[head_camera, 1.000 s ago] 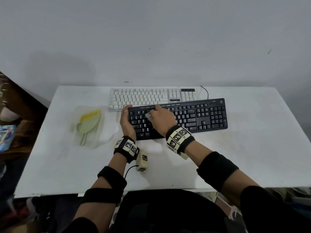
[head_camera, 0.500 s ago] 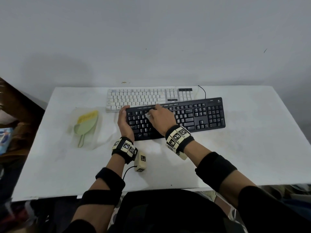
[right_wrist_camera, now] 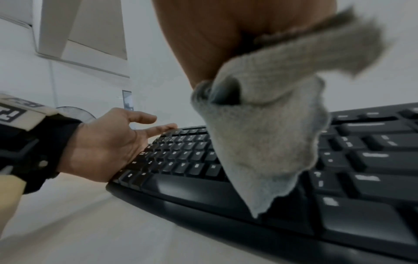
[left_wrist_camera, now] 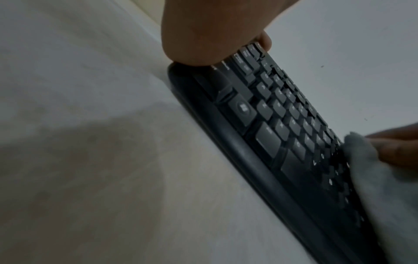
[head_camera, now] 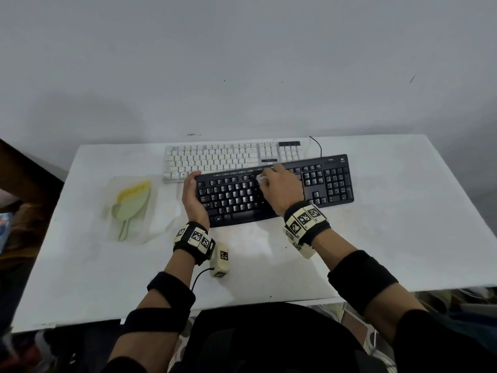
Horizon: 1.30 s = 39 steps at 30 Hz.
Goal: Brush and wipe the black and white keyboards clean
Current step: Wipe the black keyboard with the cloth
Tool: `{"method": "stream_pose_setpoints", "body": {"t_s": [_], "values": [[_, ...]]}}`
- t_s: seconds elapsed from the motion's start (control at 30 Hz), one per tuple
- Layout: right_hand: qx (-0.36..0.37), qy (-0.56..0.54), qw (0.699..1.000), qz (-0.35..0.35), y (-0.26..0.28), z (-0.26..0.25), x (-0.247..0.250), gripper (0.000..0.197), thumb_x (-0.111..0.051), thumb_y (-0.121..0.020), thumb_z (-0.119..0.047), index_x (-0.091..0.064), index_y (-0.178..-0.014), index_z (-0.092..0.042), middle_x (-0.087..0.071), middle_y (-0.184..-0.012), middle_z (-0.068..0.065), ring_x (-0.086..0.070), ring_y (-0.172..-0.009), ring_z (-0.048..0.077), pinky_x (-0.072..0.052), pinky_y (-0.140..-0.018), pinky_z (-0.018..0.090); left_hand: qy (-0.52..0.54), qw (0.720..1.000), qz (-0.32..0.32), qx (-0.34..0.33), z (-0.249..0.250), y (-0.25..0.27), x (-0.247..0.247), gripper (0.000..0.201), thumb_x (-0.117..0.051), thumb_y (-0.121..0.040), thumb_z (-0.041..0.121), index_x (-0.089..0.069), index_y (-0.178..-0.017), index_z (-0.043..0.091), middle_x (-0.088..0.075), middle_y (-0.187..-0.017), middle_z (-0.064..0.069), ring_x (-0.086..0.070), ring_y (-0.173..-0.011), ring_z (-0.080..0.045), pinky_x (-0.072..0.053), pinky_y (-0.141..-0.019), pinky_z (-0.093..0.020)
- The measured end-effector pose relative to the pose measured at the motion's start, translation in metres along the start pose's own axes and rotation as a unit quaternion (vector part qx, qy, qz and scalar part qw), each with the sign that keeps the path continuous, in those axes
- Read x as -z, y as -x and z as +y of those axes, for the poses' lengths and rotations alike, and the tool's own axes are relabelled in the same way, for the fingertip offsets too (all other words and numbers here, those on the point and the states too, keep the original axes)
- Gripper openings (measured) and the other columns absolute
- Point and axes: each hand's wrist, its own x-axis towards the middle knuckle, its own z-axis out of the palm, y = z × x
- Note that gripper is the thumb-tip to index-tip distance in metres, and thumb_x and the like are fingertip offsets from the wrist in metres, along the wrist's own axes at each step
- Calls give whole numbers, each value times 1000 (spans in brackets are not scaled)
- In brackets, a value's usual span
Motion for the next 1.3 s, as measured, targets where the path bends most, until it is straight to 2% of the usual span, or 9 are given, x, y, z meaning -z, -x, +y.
{"method": "stream_pose_setpoints", "body": {"t_s": [0.17, 0.33, 0.43, 0.57, 0.67, 0.8, 0.93, 1.1, 1.3], "values": [[71, -44, 996, -9, 0, -15, -12, 27, -56, -102, -39, -74, -108, -19, -58, -93, 3, -58, -68, 20, -51, -57, 33, 8, 1000, -8, -7, -2, -1, 2, 29, -56, -90, 40, -72, -108, 24, -63, -123, -7, -56, -123, -28, -36, -117, -60], [-10, 4, 1000, -2, 0, 12, -11, 25, -57, -100, -35, -71, -99, -15, -62, -97, 3, -60, -70, 19, -56, -63, 35, -1, 1000, -14, 6, 0, -2, 2, 29, -58, -89, 42, -73, -108, 26, -61, -124, -10, -56, -125, -35, -33, -117, -66], [-60, 20, 998, 4, -1, 21, -6, 23, -53, -100, -27, -68, -96, -11, -64, -103, 5, -63, -77, 22, -57, -67, 39, 1, 1000, -10, 5, 2, -1, 1, 29, -57, -88, 42, -74, -107, 27, -63, -123, -6, -56, -125, -33, -33, -118, -63], [39, -56, 998, 17, -2, -5, -2, 22, -56, -101, -32, -72, -102, -16, -64, -97, 2, -60, -74, 17, -56, -65, 35, 2, 1000, -13, -2, 2, 1, 1, 28, -59, -87, 41, -74, -106, 26, -63, -123, -5, -56, -124, -31, -35, -117, -62], [87, -63, 994, -25, -4, -23, -5, 21, -58, -100, -33, -75, -106, -22, -61, -99, 0, -62, -76, 19, -56, -64, 36, 0, 1000, -10, -5, 0, -1, 2, 29, -59, -87, 42, -74, -106, 26, -63, -125, -5, -55, -130, -37, -35, -117, -61], [31, -47, 997, -47, -2, -11, -2, 25, -55, -101, -32, -74, -107, -18, -64, -106, 3, -63, -85, 20, -57, -76, 39, 4, 1000, -10, -1, 0, -2, 2, 28, -58, -89, 39, -73, -107, 25, -63, -124, -5, -57, -124, -31, -36, -117, -61], [-56, -13, 998, -11, 2, 27, 5, 27, -55, -100, -36, -71, -97, -14, -63, -101, 2, -60, -79, 16, -55, -74, 33, 11, 1000, -8, 4, 2, 0, 0, 27, -55, -90, 35, -72, -107, 23, -65, -120, -1, -58, -120, -25, -37, -116, -57], [-134, 10, 991, -12, -5, 48, 18, 22, -58, -98, -26, -71, -100, -9, -63, -104, 8, -64, -90, 27, -56, -80, 44, -1, 1000, -19, 4, -3, -4, 5, 30, -59, -88, 40, -73, -109, 25, -63, -125, -7, -54, -129, -39, -33, -117, -64], [-28, -35, 999, 3, 5, 29, 9, 22, -54, -99, -29, -72, -98, -15, -65, -102, 1, -62, -82, 18, -56, -73, 38, -17, 1000, -18, 9, -7, -8, 9, 32, -60, -85, 42, -73, -112, 27, -63, -131, -12, -51, -135, -41, -32, -118, -65]]}}
